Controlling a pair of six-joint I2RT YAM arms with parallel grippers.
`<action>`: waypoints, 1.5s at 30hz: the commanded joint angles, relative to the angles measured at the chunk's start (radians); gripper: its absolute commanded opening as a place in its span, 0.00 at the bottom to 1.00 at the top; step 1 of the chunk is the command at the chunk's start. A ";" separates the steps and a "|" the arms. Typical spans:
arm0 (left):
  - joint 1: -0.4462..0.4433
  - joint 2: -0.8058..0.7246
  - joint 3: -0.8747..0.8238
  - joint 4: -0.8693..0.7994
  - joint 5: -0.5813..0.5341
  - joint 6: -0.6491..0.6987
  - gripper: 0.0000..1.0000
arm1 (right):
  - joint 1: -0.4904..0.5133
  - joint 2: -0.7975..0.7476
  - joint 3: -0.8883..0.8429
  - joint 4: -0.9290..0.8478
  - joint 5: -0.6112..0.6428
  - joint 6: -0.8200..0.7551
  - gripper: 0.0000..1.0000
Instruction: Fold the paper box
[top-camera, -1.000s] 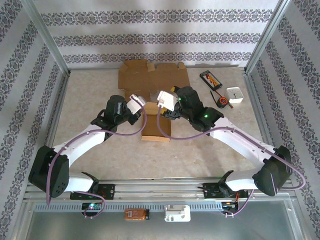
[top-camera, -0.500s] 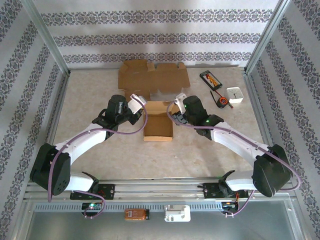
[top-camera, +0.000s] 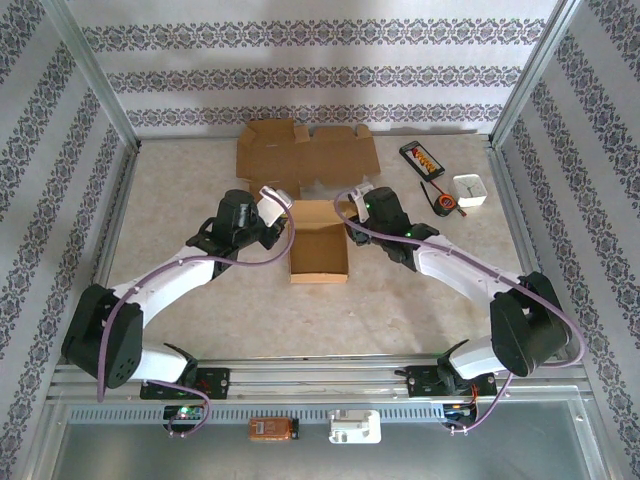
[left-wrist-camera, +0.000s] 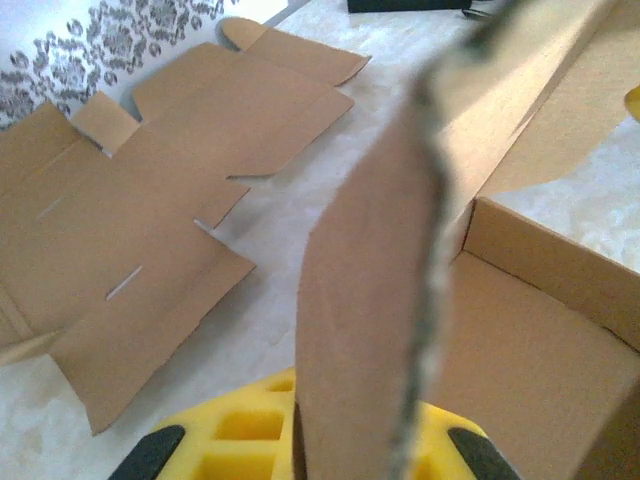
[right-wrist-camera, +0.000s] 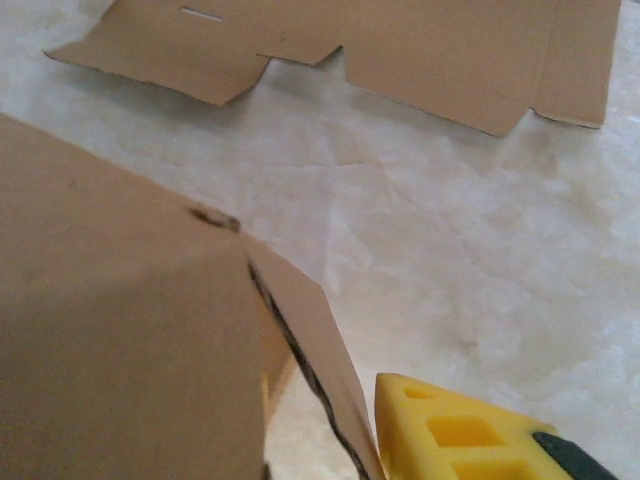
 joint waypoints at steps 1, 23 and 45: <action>-0.028 0.030 0.034 0.051 -0.055 -0.177 0.09 | -0.004 0.005 0.040 -0.007 -0.068 0.169 0.32; -0.185 0.115 0.104 0.078 -0.347 -0.513 0.06 | 0.015 0.051 0.028 0.043 -0.020 0.282 0.10; -0.170 0.151 0.098 -0.012 -0.227 -0.778 0.06 | 0.109 0.006 -0.046 0.088 0.141 0.159 0.05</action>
